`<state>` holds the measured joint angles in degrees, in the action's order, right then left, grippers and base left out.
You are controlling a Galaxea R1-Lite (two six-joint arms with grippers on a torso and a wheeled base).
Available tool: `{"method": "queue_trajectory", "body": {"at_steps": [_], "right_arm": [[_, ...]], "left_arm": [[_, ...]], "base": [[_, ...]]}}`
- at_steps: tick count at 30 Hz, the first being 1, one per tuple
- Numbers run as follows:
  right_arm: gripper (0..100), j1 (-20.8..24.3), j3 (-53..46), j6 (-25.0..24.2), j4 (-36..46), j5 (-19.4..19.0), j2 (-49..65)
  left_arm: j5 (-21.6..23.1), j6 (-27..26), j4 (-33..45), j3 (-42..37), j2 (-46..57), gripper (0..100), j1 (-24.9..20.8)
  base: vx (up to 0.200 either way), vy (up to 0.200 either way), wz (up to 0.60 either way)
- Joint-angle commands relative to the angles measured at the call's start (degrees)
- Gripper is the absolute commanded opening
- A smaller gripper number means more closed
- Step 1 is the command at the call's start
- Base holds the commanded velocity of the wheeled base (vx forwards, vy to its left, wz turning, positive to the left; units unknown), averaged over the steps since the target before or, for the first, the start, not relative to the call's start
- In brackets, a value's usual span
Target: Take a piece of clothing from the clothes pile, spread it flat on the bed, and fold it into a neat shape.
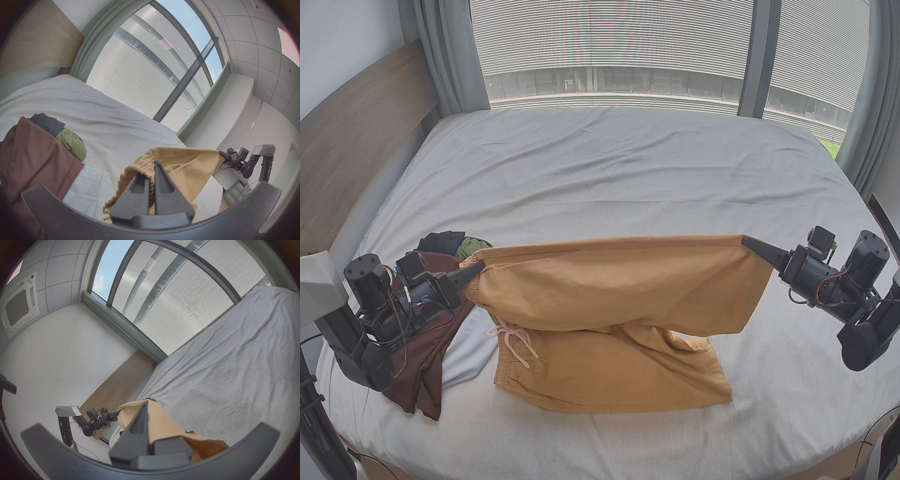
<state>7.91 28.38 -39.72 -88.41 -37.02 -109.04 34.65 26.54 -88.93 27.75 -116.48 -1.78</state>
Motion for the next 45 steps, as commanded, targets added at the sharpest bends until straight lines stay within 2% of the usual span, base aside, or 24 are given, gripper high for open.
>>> {"method": "queue_trajectory", "body": {"at_steps": [1,7,14,19,27,30,35,39,45], "right_arm": [[0,0.00,3.35,0.08,0.08,0.02,-3.46],[0,-0.53,6.51,-0.01,0.16,0.02,-7.41],[0,-0.70,10.82,-0.10,0.16,0.11,-11.37],[0,-1.58,17.76,-0.19,0.16,0.11,-16.64],[0,-1.67,23.04,-0.19,0.16,0.37,-21.74],[0,-1.76,27.87,-0.19,0.16,0.46,-26.13],[0,-1.94,32.26,-0.27,1.92,0.55,-28.06],[0,-1.94,35.25,-0.27,3.77,0.55,-28.15],[0,-2.02,38.86,-0.27,6.14,0.55,-28.68]], "left_arm": [[-1.86,0.18,-0.01,3.19,-1.91,0,-0.42],[-5.99,0.44,-0.01,7.59,-4.10,0,-1.21],[-7.22,0.00,-0.01,8.73,-7.44,0,-1.91],[-10.92,0.36,-0.01,13.04,-11.22,0,-2.97],[-13.73,0.44,-0.01,17.61,-15.09,0,-3.58],[-16.10,0.71,-0.01,21.21,-17.73,0,-4.11],[-17.77,0.97,-0.01,24.99,-19.93,0,-4.11],[-18.91,3.17,-0.01,27.45,-20.54,0,-4.20],[-19.18,4.84,-0.01,29.73,-21.86,0,-4.37]], "base": [[0.000,0.000,0.00],[0.000,0.000,0.00],[0.000,0.000,0.00],[0.000,0.000,0.00],[0.000,0.000,0.00],[0.000,0.000,0.00],[0.000,0.000,0.00],[0.000,0.000,0.00],[0.000,0.000,0.00]]}}
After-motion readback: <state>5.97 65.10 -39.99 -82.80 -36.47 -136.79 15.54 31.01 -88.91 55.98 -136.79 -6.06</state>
